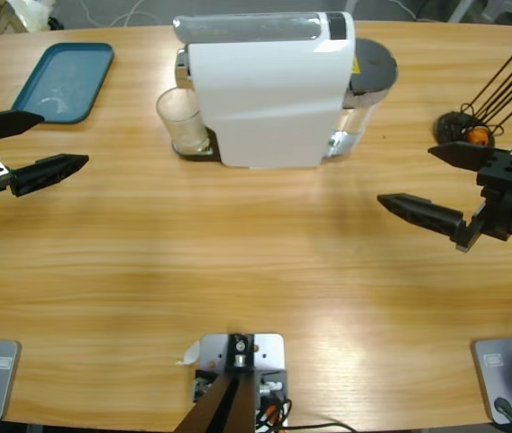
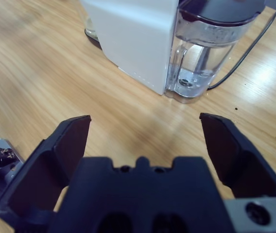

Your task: Pour coffee

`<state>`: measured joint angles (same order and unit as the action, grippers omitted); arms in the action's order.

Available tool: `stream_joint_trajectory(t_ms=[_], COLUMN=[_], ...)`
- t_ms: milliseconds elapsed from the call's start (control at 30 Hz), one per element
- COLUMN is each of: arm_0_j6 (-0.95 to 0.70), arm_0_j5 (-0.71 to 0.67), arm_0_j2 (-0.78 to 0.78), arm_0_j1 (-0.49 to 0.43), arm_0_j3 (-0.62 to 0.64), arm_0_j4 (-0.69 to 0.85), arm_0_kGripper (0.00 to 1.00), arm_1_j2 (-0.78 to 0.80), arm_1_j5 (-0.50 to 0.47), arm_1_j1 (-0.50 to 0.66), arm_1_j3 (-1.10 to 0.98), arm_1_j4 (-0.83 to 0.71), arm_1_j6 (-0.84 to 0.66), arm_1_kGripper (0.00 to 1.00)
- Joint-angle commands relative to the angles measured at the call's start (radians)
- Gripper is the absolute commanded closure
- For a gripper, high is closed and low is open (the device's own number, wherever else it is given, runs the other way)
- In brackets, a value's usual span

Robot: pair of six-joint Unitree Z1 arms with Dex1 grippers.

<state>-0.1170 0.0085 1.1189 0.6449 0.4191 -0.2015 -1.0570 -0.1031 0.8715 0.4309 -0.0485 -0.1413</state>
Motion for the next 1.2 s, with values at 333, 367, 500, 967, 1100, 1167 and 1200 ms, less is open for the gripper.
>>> stream_joint_trajectory(t_ms=[333, 367, 500, 967, 1100, 1167, 1200], arm_0_j6=[-0.003, -0.003, -0.003, -0.003, -0.004, -0.009, -0.013], arm_0_j5=[0.004, 0.005, 0.007, 0.006, 0.007, 0.007, 0.006], arm_0_j2=[0.032, 0.032, 0.031, 0.033, 0.051, 0.071, 0.08], arm_0_j1=[0.01, 0.01, 0.01, 0.01, 0.01, 0.007, 0.001], arm_0_j3=[-0.037, -0.037, -0.037, -0.037, -0.036, -0.033, -0.03], arm_0_j4=[-0.01, -0.01, -0.01, -0.01, -0.011, -0.026, -0.034], arm_0_kGripper=[0.119, 0.116, 0.115, 0.115, 0.108, 0.095, 0.09], arm_1_j2=[0.004, 0.004, 0.002, -0.004, -0.008, -0.009, -0.011], arm_1_j5=[0.004, 0.004, 0.005, 0.007, 0.008, 0.012, 0.011], arm_1_j1=[-0.015, -0.015, -0.015, -0.015, -0.015, -0.015, -0.015], arm_1_j3=[-0.009, -0.008, -0.008, -0.006, -0.006, -0.005, -0.004], arm_1_j4=[0.015, 0.015, 0.015, 0.015, 0.015, 0.015, 0.014], arm_1_j6=[-0.024, -0.024, -0.024, -0.024, -0.027, -0.027, -0.027], arm_1_kGripper=[0.105, 0.105, 0.105, 0.105, 0.091, 0.017, 0.0])
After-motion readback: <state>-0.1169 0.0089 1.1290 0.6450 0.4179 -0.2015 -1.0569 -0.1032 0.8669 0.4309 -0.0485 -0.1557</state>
